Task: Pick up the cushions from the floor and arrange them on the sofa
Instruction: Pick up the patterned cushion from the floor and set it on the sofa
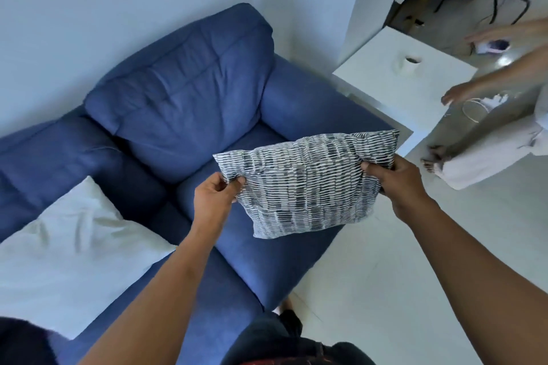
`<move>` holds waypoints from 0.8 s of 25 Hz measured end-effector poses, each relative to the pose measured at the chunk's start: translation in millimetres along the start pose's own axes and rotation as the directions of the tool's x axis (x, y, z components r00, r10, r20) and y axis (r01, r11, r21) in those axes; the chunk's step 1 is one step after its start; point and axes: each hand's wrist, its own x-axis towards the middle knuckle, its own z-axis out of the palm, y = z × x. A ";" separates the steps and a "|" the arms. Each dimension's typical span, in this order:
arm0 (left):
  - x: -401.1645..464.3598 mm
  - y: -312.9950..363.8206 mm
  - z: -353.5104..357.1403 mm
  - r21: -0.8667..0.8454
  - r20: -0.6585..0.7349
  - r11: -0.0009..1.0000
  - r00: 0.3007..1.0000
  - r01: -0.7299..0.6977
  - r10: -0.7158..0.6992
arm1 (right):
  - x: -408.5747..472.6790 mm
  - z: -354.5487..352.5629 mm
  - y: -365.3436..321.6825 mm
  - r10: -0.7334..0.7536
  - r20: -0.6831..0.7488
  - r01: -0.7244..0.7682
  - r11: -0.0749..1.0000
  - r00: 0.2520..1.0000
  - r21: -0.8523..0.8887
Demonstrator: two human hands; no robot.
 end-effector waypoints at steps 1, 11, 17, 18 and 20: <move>8.6 4.0 -5.6 0.002 -0.020 1.000 1.000 -0.003 0.003 | 10.6 13.3 -10.6 -0.008 0.020 0.008 1.000 1.000 0.002; 43.9 12.7 -57.2 -0.076 -0.287 0.995 0.955 0.059 -0.078 | 102.2 126.0 -67.0 0.002 0.280 0.024 0.996 0.960 -0.089; 60.9 8.2 -45.5 -0.110 -0.474 0.980 0.859 0.163 -0.196 | 174.3 174.6 -86.5 0.039 0.465 0.032 0.989 0.884 -0.144; 63.1 8.9 -38.0 -0.131 -0.507 0.974 0.832 0.182 -0.224 | 188.4 181.7 -88.9 0.056 0.492 0.026 0.987 0.869 -0.158; 72.6 8.8 -22.2 -0.164 -0.551 0.962 0.789 0.217 -0.272 | 220.0 192.5 -90.0 0.082 0.537 0.026 0.981 0.840 -0.191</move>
